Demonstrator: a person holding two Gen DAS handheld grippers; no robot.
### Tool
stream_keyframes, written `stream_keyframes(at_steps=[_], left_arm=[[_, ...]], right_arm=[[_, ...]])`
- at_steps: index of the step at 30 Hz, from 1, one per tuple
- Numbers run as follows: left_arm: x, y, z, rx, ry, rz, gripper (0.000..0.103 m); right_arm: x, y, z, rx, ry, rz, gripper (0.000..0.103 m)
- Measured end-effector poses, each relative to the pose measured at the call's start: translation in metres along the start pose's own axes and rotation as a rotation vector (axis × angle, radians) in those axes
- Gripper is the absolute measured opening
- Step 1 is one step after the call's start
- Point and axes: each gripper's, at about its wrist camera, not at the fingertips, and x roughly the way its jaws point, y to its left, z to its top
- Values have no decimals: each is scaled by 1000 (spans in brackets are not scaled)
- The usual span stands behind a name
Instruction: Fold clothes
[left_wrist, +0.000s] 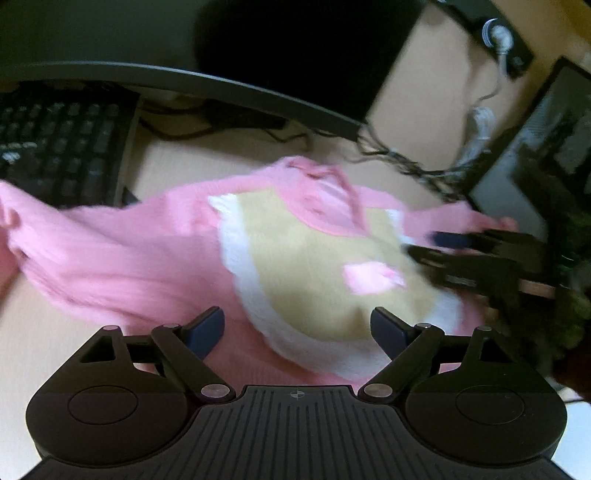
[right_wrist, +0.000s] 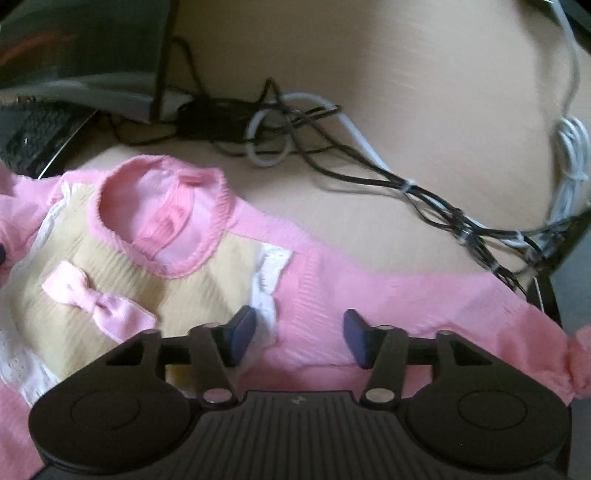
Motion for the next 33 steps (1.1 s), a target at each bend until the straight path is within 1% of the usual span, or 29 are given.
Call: stream_keyframes(at_steps=[1,2,4,6,8,9,11,12,14,16,17,18,20,21,23,25,26,29,31,33], left_arm=[[2,5,3,-4,-2,26,89],[3,11,6,-11,-5,63,89],[3,23,14,-20,-18,129,85],[1,36,22,-25,-33,189,85],[-2,50,31,-38,-47,239,84],[-5,55,35,-46,-53,256,84],[-14,61,41,-61,-61,265,84],[-22,60,41,-60,-66,251,86],[-37,51,37,-21,-69,200,91],[-50,35,27,60,-56,147,92],[-57,26,20,106,-49,119,94],[-63,16,12,152,-44,79,94],[-70,-2,-5,224,-20,-30,94],[-73,-10,-15,256,-6,-85,94],[-73,-25,-32,312,27,-175,94],[-71,-38,-48,360,61,-245,94],[-71,-42,-54,369,74,-259,94],[-79,-50,-69,372,99,-298,95],[-92,-51,-75,375,87,-312,95],[-103,-50,-79,377,72,-301,97]], right_arm=[[-3,-14,-5,64,12,1,61],[-9,-27,-12,124,18,-1,65],[-17,-40,-30,192,17,-29,67],[-27,-47,-41,234,24,-63,68],[-28,-51,-46,270,37,-74,67],[-37,-49,-45,273,24,-75,66],[-60,-42,-44,271,-14,-74,66],[-73,-35,-46,241,-25,-84,66],[-100,-20,-52,167,-44,-109,66],[-128,-5,-59,92,-63,-135,66],[-142,4,-68,59,-50,-160,66],[-157,12,-79,27,-31,-189,66],[-178,28,-100,-10,25,-250,64],[-187,37,-111,-27,54,-281,55],[-201,57,-134,-67,132,-319,46],[-207,80,-153,-131,184,-336,46],[-210,92,-161,-167,203,-335,46],[-217,115,-168,-239,210,-291,46],[-212,125,-169,-298,202,-272,46],[-204,132,-172,-360,191,-260,46]])
